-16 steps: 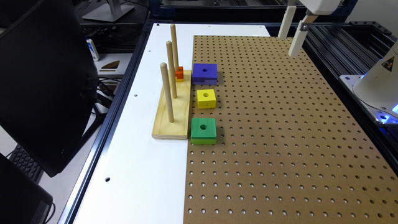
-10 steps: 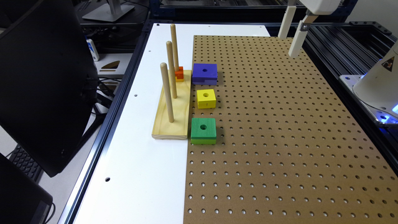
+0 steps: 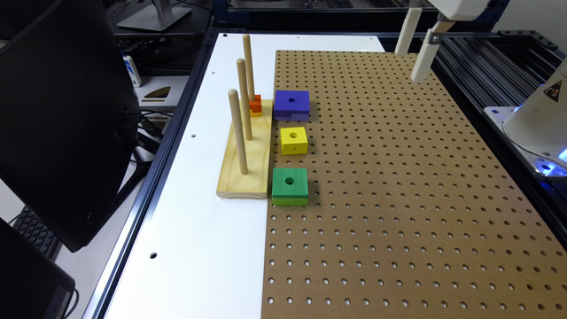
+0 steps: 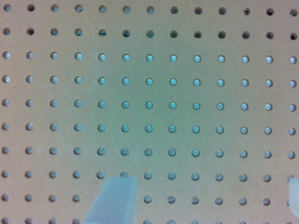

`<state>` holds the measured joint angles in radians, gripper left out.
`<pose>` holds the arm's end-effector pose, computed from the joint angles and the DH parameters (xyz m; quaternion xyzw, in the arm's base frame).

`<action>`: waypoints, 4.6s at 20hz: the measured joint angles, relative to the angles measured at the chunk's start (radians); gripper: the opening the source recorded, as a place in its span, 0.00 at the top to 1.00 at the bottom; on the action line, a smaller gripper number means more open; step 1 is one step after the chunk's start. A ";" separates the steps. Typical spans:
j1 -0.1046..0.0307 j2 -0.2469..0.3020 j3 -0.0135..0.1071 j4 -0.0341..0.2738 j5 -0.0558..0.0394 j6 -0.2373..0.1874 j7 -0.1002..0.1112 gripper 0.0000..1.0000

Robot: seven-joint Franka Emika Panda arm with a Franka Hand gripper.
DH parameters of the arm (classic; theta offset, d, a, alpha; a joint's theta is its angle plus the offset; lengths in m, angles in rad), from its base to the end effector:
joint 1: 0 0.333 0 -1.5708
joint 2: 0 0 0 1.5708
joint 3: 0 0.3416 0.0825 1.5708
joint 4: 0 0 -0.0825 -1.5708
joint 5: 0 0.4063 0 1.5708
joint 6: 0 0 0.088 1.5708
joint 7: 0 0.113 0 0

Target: Pick up yellow block.

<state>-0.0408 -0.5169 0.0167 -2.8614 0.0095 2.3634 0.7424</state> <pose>0.3412 -0.0088 0.3345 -0.9258 0.3780 -0.0091 0.0026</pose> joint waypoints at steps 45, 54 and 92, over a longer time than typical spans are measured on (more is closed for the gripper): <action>0.010 0.467 0.055 0.431 0.0041 0.059 0.047 0.00; 0.010 0.525 0.070 0.496 0.0041 0.059 0.063 0.00; 0.007 0.755 0.073 0.526 0.0041 0.232 0.065 0.00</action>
<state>-0.0339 0.2380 0.0898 -2.3359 0.0136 2.5958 0.8072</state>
